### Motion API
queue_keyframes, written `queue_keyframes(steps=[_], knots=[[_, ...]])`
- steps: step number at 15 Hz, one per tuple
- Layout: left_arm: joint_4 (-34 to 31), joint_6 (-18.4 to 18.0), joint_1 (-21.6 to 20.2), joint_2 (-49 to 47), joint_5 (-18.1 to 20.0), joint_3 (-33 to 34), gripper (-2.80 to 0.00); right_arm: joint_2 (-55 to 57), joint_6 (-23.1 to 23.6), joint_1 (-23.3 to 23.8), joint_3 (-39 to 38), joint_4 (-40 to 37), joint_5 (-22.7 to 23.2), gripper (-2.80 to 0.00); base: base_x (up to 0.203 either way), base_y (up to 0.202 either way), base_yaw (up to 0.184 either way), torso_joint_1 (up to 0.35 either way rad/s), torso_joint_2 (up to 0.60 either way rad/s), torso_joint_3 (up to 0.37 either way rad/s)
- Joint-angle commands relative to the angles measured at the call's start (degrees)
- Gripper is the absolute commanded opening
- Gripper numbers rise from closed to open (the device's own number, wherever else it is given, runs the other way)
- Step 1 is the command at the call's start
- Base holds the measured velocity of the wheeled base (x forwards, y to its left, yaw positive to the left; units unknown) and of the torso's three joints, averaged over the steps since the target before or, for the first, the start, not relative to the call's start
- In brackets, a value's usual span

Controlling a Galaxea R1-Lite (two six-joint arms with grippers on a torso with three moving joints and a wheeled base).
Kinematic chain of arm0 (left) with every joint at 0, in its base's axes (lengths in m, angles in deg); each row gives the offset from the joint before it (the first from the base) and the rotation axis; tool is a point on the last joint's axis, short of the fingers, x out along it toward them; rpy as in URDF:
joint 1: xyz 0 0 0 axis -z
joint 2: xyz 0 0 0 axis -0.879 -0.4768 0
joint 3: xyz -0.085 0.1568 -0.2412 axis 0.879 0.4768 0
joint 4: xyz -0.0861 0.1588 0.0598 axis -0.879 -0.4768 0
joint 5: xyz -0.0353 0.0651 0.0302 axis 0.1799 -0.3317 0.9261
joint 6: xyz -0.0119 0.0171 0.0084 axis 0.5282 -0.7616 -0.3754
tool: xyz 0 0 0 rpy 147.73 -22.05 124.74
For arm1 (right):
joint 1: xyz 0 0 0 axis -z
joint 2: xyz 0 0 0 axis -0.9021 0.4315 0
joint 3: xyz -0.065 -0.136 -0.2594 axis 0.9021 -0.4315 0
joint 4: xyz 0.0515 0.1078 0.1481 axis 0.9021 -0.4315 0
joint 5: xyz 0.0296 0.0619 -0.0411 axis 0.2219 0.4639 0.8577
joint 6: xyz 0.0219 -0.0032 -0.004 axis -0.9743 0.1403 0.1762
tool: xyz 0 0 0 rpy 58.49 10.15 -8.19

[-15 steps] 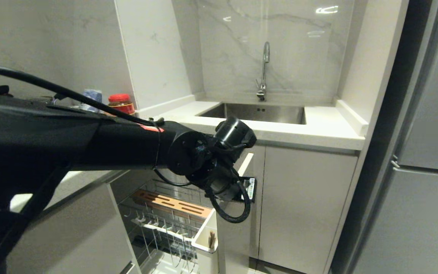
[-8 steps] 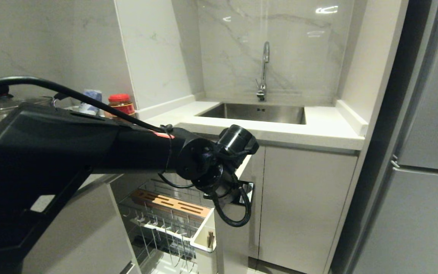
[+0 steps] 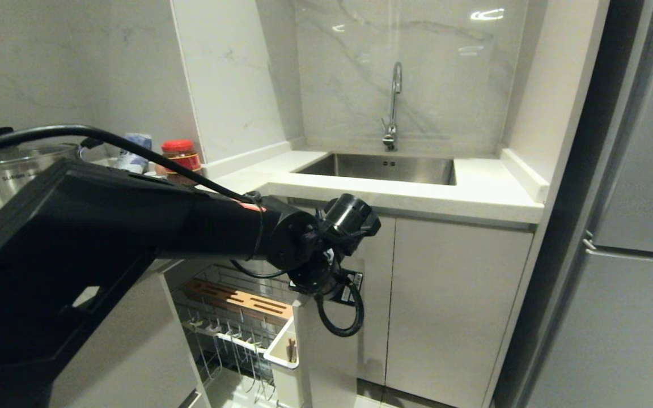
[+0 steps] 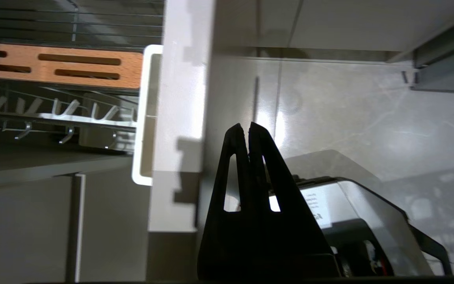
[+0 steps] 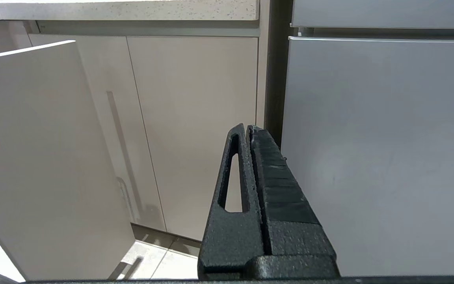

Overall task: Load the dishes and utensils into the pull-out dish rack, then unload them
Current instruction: Close the cupboard

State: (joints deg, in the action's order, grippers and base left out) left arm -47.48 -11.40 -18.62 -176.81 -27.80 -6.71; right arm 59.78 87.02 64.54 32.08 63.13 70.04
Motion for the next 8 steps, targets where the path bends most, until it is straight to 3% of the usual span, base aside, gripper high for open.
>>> queue_keyframes(steps=[1, 8], knots=[[-0.06, -0.3, -1.1, -1.39, -1.8, -0.54, -2.8, -0.04, -0.03, -0.01, -1.49, 0.05, 0.01, -2.8, 0.0, 0.0, 0.0, 0.0, 0.0, 0.0], [-0.23, -2.52, -4.98, -2.33, -7.59, -1.47, -2.8, -0.04, -0.03, -0.01, -1.49, 0.05, 0.01, -2.8, 0.0, 0.0, 0.0, 0.0, 0.0, 0.0]])
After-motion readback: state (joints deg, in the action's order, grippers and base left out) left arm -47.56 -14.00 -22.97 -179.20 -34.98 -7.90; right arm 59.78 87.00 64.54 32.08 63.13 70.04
